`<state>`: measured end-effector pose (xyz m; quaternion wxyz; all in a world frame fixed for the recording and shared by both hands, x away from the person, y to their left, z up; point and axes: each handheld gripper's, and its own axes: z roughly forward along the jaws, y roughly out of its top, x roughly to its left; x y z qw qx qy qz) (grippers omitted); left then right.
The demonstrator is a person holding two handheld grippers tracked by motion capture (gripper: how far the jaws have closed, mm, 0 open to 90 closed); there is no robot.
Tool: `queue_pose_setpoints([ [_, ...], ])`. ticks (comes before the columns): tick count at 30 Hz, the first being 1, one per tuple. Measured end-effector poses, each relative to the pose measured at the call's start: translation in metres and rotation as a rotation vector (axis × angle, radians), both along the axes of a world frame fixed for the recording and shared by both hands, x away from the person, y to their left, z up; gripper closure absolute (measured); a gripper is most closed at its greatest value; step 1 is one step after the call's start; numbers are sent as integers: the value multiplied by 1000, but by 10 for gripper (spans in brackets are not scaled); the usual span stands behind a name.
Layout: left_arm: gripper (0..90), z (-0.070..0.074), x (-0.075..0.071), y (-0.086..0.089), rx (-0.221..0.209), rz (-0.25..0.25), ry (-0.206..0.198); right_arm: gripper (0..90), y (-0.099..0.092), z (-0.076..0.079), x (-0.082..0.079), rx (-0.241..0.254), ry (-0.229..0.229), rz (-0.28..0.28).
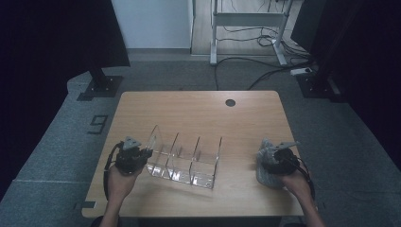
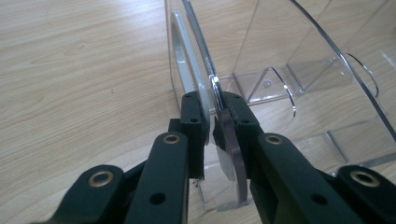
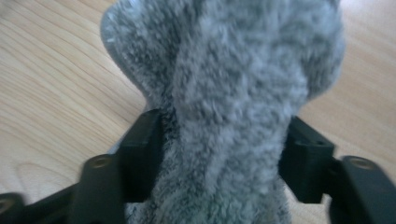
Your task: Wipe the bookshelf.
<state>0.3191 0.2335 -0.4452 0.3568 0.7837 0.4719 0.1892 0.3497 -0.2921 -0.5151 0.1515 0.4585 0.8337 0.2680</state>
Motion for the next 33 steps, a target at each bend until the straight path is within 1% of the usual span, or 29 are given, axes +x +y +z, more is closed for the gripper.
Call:
queue_pose_setpoints([
  [1, 800, 0, 0, 1, -1, 2, -1, 433, 1, -1, 0, -2, 4, -8],
  [2, 803, 0, 0, 2, -5, 0, -3, 475, 1, -2, 1, -1, 14, -4],
  [5, 812, -1, 1, 5, -4, 0, -8, 576, 2, -3, 0, -12, 19, 0],
  [8, 822, -1, 2, 7, -4, 5, -14, 643, 2, -1, -2, -21, 16, 7],
  [10, 827, -2, 2, 7, -2, 7, -18, 649, 2, 3, -3, -15, 9, 6],
  [11, 829, -2, 3, 7, -1, 8, -20, 649, 3, 5, -4, -14, 8, 15],
  [13, 833, -2, 3, 7, 2, 8, -23, 649, 5, 11, -6, -5, -12, 21],
  [16, 835, -2, 4, 8, 4, 6, -25, 649, 10, 21, -8, 32, -35, 45],
  [18, 835, -2, 4, 8, 5, 7, -27, 649, 15, 29, -8, 46, -49, 64],
  [22, 835, -3, 6, 9, 1, 2, -32, 648, 28, 43, -9, 84, -81, 105],
  [25, 831, -3, 6, 10, -4, 3, -35, 647, 38, 52, -9, 106, -95, 136],
  [27, 807, -5, 5, 10, -8, 3, -35, 645, 45, 57, -9, 113, -105, 156],
  [29, 762, -7, 3, 12, -13, 2, -36, 644, 52, 60, -9, 123, -117, 173],
  [33, 780, -9, 2, 15, -36, 10, -35, 643, 66, 64, -7, 145, -126, 205],
])
